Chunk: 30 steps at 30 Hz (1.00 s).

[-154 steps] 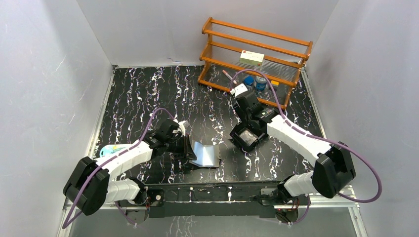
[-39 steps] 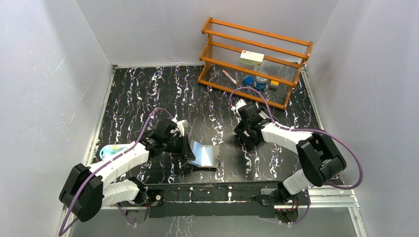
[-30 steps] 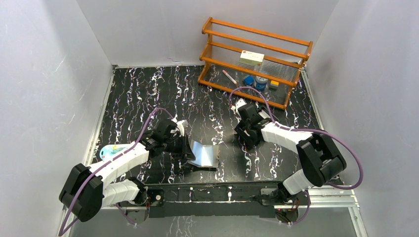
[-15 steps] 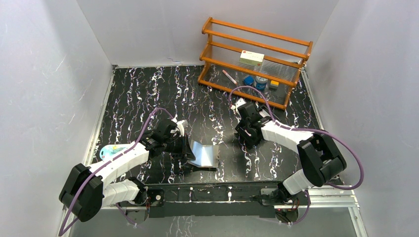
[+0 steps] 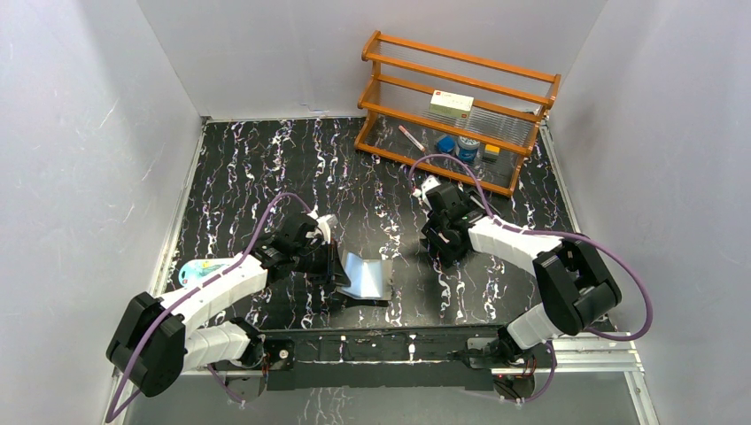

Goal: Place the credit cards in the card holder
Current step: Pick up the credit card from the storage box.

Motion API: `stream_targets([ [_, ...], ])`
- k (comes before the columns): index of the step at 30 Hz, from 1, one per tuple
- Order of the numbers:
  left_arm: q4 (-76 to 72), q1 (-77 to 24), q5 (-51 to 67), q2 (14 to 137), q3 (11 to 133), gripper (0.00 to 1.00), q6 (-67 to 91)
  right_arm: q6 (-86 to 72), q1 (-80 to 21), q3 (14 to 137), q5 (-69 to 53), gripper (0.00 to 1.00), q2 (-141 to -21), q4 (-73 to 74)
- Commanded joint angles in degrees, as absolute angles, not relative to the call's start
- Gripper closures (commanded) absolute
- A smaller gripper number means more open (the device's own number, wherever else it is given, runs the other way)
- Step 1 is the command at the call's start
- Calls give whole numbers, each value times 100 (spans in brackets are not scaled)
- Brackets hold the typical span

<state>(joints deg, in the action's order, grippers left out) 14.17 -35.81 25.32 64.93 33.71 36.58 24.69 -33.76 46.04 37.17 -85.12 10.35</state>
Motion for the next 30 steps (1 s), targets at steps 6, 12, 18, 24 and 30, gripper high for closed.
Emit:
stream_targets([
  [6, 1494, -3604, 2625, 6436, 3524, 100, 3590, 2720, -3322, 4564, 4044, 35, -8832, 527],
  [12, 1502, -3604, 2615, 6417, 3499, 100, 3598, 2801, -3295, 4491, 4176, 41, -8923, 401],
  [18, 1503, -3604, 2617, 6413, 3517, 100, 3597, 2813, -3286, 4504, 4219, 59, -8882, 378],
  [24, 1503, -3604, 2626, 6414, 3531, 100, 3607, 2807, -3283, 4548, 4210, 68, -8745, 404],
  [30, 1507, -3604, 2633, 6410, 3552, 100, 3613, 2774, -3278, 4670, 4167, 71, -8703, 522],
])
